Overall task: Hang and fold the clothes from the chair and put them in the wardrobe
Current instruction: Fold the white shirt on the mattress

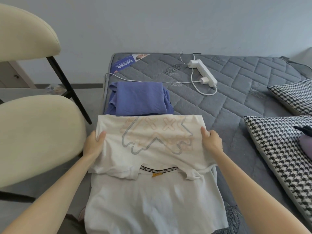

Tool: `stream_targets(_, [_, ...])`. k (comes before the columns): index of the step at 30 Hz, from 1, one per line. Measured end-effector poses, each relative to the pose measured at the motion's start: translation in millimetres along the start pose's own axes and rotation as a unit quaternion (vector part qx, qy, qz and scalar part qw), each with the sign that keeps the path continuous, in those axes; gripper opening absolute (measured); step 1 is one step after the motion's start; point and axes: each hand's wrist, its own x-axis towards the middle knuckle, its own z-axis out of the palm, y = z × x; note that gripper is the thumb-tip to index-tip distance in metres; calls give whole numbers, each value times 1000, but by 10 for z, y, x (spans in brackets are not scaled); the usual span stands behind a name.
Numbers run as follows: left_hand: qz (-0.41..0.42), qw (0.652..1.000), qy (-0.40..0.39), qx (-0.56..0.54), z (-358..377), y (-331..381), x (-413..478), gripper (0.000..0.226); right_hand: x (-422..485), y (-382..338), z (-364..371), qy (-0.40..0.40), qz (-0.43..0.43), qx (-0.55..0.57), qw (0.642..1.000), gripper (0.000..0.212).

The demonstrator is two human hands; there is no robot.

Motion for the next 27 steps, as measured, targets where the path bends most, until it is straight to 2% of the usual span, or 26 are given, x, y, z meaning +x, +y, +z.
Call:
stream_targets(2, [1, 998, 10, 55, 9, -38, -50, 38, -61, 105, -9, -34, 49, -24, 998, 60])
stream_targets(4, [25, 988, 75, 130, 41, -12, -234, 61, -170, 179, 10, 7, 24, -104, 994, 52])
stream_targets(5, [73, 980, 101, 156, 60, 22, -356, 65, -243, 184, 25, 58, -22, -139, 988, 46])
stream_targets(6, [139, 970, 94, 175, 91, 47, -472, 65, -327, 187, 50, 109, -86, -159, 977, 39])
stream_targets(8, [238, 946, -19, 219, 149, 78, -709, 73, -519, 152, 108, 150, -233, -144, 950, 27])
stream_targets(10, [269, 906, -164, 283, 210, 55, -928, 86, -715, 114, 134, 70, -317, -115, 939, 21])
stream_targets(11, [275, 888, -198, 312, 238, 12, -1006, 86, -819, 95, 137, 5, -319, -123, 940, 22])
stream_targets(13, [286, 881, -176, 334, 276, -74, -1135, 71, -995, 101, 145, -91, -307, -183, 929, 26])
stream_targets(15, [290, 888, -145, 328, 284, -94, -1240, 51, -1141, 136, 161, -119, -319, -253, 906, 33])
stream_targets(18, [291, 858, -232, 354, 223, -139, -1330, 56, -1329, 213, 166, -174, -312, -316, 879, 42])
stream_targets(20, [277, 860, -260, 341, 156, -150, -1396, 55, -1390, 235, 134, -189, -303, -318, 878, 43])
stream_targets(23, [309, 870, -225, 311, 84, -178, -1473, 53, -1418, 257, 63, -181, -325, -299, 879, 35])
stream_targets(25, [344, 863, -198, 311, 48, -200, -1550, 57, -1433, 320, -5, -150, -365, -287, 873, 27])
stream_targets(27, [354, 853, -208, 321, 11, -184, -1664, 61, -1456, 434, -93, -106, -411, -276, 862, 20])
